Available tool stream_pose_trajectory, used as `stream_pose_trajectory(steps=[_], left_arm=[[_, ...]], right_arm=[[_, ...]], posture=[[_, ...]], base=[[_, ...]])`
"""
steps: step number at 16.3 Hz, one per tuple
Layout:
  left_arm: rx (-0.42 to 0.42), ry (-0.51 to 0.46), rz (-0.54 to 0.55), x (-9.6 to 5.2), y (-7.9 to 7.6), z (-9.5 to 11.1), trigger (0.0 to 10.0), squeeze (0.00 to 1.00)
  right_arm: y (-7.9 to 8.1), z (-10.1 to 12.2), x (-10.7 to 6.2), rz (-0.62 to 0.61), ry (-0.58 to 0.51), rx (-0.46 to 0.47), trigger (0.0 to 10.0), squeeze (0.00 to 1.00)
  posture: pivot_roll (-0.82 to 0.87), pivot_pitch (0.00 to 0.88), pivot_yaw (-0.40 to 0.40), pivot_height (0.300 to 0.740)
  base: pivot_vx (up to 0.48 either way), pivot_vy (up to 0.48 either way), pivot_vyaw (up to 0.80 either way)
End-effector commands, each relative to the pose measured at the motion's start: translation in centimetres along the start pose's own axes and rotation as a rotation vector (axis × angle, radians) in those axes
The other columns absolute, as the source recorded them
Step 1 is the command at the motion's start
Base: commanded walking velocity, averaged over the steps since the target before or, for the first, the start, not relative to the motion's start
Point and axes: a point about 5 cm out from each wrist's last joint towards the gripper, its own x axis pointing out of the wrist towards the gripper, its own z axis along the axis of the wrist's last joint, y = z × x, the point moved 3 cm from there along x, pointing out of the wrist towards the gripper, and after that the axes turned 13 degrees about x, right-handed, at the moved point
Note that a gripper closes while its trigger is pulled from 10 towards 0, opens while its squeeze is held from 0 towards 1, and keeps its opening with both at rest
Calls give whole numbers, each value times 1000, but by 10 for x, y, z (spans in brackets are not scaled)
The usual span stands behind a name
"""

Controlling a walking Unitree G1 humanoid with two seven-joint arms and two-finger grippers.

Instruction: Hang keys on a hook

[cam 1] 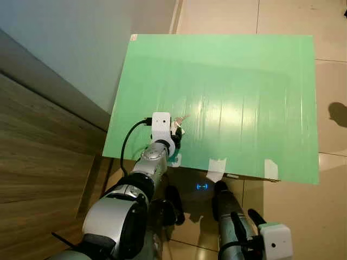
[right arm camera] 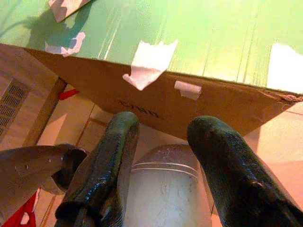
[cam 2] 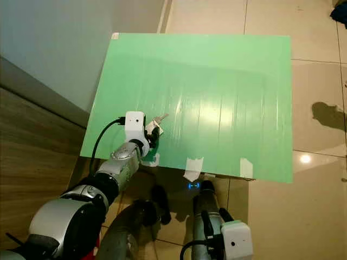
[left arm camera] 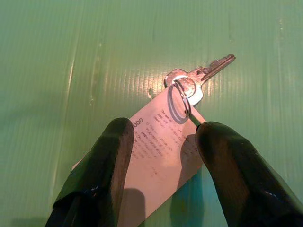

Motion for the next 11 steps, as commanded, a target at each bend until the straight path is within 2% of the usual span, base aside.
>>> stream_pose_trajectory(steps=[1,6,11], left_arm=[[-11,59,3,-2,-1,-15,10000,0],[-1,61,4,-2,0,-13,10000,0],[-44,34,4,1,-4,1,10000,0]], right_arm=[[3,-11,-10,-10,54,13,10000,0],[6,-12,-15,-10,62,19,10000,0],[13,-14,-18,19,72,10,10000,0]], posture=[[-487,436,202,727],[-491,453,207,727],[-490,467,207,727]], base=[[0,0,0],[0,0,0],[0,0,0]])
